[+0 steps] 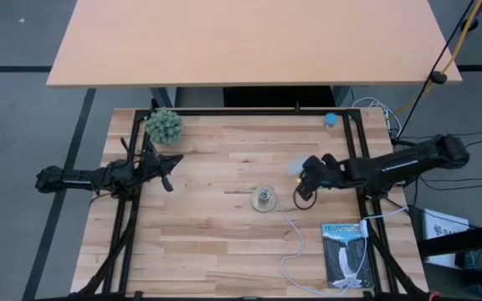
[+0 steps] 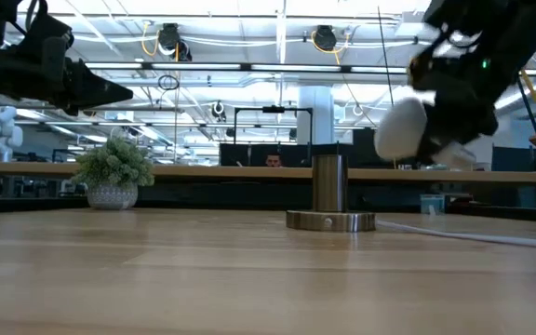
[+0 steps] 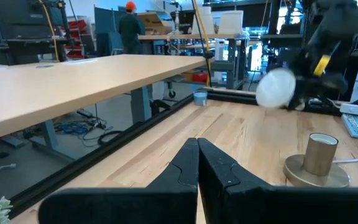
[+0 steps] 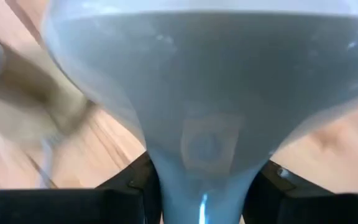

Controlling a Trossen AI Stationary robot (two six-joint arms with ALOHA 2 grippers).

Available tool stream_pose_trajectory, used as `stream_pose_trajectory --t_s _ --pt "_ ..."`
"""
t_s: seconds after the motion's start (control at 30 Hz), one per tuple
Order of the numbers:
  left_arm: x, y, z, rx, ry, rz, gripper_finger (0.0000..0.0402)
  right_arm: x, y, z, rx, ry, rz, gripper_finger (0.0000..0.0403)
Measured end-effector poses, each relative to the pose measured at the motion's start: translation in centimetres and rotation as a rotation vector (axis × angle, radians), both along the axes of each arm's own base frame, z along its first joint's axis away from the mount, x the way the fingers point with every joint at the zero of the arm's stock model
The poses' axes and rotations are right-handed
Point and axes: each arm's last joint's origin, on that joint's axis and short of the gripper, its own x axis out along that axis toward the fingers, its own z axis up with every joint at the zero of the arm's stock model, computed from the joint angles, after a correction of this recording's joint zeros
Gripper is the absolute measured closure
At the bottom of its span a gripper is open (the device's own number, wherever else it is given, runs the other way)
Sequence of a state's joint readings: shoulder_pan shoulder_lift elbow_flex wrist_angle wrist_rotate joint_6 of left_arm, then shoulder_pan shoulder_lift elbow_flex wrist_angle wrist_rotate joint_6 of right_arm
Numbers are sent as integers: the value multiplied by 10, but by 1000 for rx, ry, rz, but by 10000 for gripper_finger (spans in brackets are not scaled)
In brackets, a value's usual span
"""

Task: Screw lightbulb
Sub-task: Insert the light bulb into the lamp

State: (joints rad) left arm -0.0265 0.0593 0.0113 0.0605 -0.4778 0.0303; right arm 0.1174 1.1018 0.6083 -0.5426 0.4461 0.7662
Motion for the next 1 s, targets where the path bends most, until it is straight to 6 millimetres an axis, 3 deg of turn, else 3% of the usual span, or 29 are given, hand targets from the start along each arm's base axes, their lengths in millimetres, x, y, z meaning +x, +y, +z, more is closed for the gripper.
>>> stream_pose_trajectory --t_s 0.2,0.43,0.6,0.73,1.0 --pt "0 0 0 0 0 0 401 5 16 21 -162 -350 24 256" --pt "0 0 0 0 0 0 401 13 26 7 -219 -630 141 256" --pt "0 0 0 0 0 0 401 15 27 8 -274 -847 238 256" --pt "0 0 1 2 -10 1 401 17 26 9 -267 -890 300 256" --pt "0 0 2 0 -19 1 401 18 15 5 -287 -842 258 256"
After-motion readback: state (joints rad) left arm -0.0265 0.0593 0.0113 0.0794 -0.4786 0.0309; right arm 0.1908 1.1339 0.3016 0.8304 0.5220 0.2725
